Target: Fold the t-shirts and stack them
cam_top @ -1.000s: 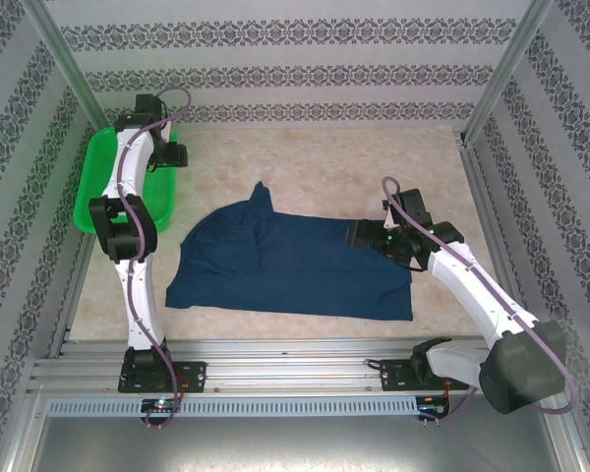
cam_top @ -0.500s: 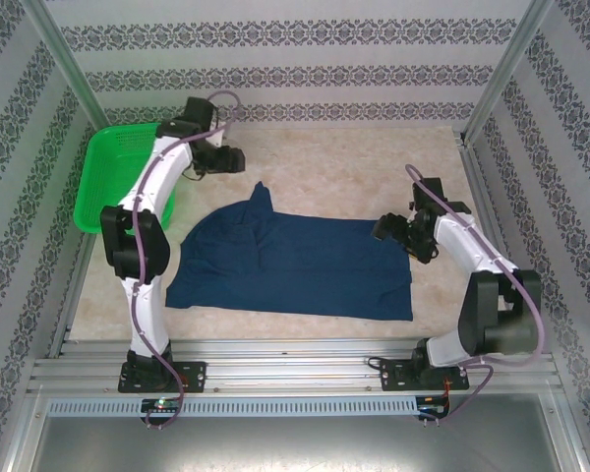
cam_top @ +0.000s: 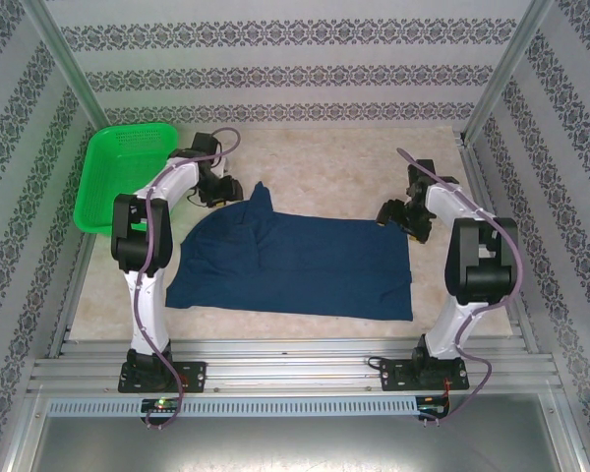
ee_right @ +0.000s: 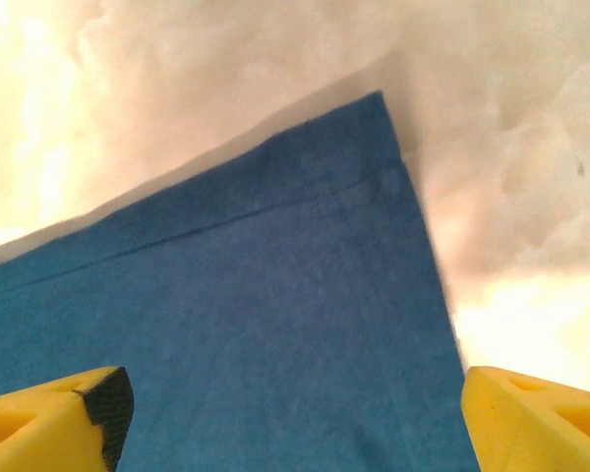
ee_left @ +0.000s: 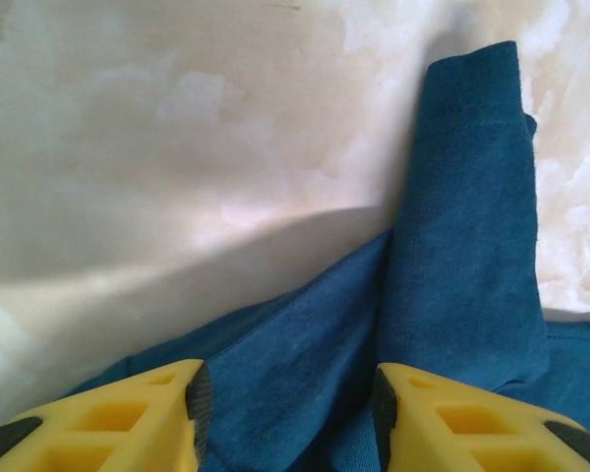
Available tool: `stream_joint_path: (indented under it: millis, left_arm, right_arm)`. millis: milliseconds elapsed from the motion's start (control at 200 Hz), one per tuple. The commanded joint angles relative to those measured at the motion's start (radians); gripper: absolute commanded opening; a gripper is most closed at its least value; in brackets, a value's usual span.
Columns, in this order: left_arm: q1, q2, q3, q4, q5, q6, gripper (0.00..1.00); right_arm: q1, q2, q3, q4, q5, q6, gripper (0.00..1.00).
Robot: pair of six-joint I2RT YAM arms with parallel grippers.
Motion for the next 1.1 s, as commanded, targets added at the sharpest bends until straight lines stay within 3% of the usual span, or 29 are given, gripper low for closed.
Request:
stream_joint_path:
  millis: [0,170,325,649,749,869,1094]
  left_arm:
    - [0.002,-0.011,-0.05,0.075,0.05,-0.046,0.44]
    - [0.01,-0.012,-0.115,0.123,0.114,-0.066,0.36]
    - [0.043,-0.056,-0.216,0.196,0.131,-0.109,0.16]
    - [0.047,-0.095,-0.234,0.238,0.113,-0.137,0.11]
    - [0.046,-0.108,-0.242,0.245,0.087,-0.138,0.09]
    - [0.046,-0.146,-0.264,0.273,0.047,-0.153,0.08]
    - [0.046,-0.238,-0.328,0.337,-0.075,-0.19,0.09]
  right_arm:
    - [-0.015,0.052,0.054,0.001,0.044,-0.011,0.85]
    - [-0.02,0.115,0.129,0.0,0.07,-0.006,0.81]
    - [-0.023,0.162,0.171,0.0,0.061,-0.018,0.72]
    - [-0.023,0.199,0.17,-0.011,0.076,-0.01,0.5]
    - [-0.025,0.213,0.177,-0.016,0.082,-0.006,0.37]
    - [-0.031,0.22,0.181,-0.005,0.083,0.001,0.21]
    - [-0.033,0.162,0.149,0.049,0.08,-0.005,0.08]
